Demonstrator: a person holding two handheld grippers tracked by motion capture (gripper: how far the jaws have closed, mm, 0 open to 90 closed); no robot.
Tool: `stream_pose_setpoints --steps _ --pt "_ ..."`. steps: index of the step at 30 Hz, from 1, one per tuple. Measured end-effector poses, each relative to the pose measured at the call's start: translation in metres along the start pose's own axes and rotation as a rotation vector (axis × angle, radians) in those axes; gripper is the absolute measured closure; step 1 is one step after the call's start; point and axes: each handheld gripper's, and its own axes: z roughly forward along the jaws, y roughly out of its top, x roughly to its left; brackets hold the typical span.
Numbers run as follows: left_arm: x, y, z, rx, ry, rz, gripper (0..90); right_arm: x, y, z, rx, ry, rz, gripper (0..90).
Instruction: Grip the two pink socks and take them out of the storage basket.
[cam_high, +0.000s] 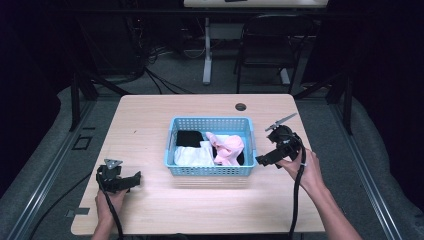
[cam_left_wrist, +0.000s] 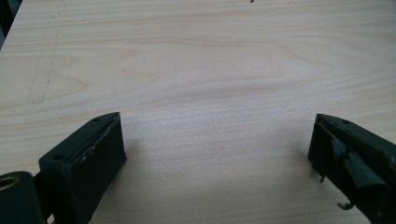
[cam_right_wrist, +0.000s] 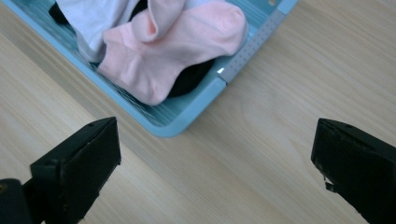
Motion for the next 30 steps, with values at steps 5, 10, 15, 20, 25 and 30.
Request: stream_pose_setpoints --steps 5,10,15,20,25,30 --pt "0.000 0.000 0.000 0.000 0.000 0.000 3.9 0.007 0.018 0.008 0.021 0.012 -0.029 1.4" --pt "0.000 0.000 0.000 0.000 0.000 0.000 3.9 0.015 0.036 0.018 0.027 0.052 -0.039 1.5" --pt "0.000 0.000 0.000 0.000 0.000 0.000 3.9 0.025 0.050 0.030 0.046 0.062 -0.079 2.8" --pt "0.000 0.000 0.000 -0.001 -0.002 0.001 3.9 0.033 0.065 0.044 0.058 0.083 -0.095 2.8" --pt "0.000 0.000 0.000 -0.001 -0.003 0.002 3.8 0.038 0.078 0.058 0.075 0.091 -0.102 4.0" --pt "0.000 0.000 0.000 -0.001 -0.003 0.002 3.8 0.043 0.087 0.071 0.099 0.106 -0.113 5.7"
